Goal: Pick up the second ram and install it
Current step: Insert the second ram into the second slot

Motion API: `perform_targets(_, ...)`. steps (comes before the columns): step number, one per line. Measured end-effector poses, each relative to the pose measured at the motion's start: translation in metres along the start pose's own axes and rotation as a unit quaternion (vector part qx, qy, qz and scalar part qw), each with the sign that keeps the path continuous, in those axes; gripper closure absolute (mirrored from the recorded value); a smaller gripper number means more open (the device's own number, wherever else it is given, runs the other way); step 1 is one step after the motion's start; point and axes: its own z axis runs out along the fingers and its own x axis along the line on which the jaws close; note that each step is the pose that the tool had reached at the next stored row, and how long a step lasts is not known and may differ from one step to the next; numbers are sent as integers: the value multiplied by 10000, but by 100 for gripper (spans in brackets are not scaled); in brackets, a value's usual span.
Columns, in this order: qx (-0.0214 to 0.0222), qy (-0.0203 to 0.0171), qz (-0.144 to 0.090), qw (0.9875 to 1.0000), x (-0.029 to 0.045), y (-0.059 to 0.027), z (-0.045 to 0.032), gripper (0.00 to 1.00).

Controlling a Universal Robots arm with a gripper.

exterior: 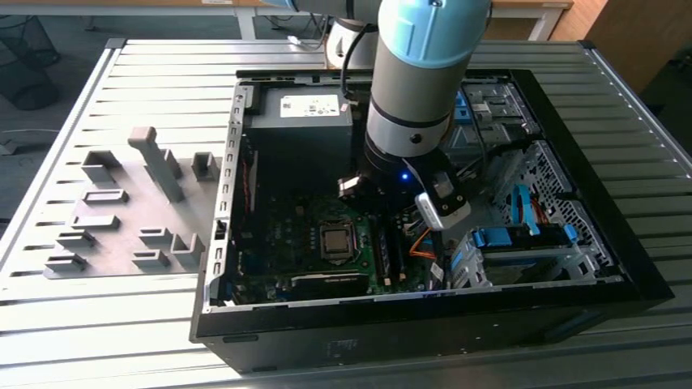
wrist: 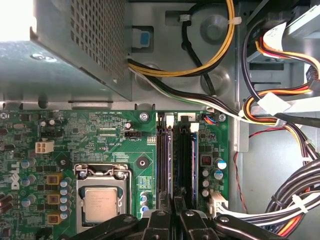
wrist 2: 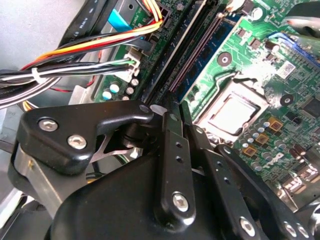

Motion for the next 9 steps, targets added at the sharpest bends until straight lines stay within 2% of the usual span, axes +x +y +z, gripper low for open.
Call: perform_targets(9, -1, 0, 0, 10000, 0, 0, 18, 86)
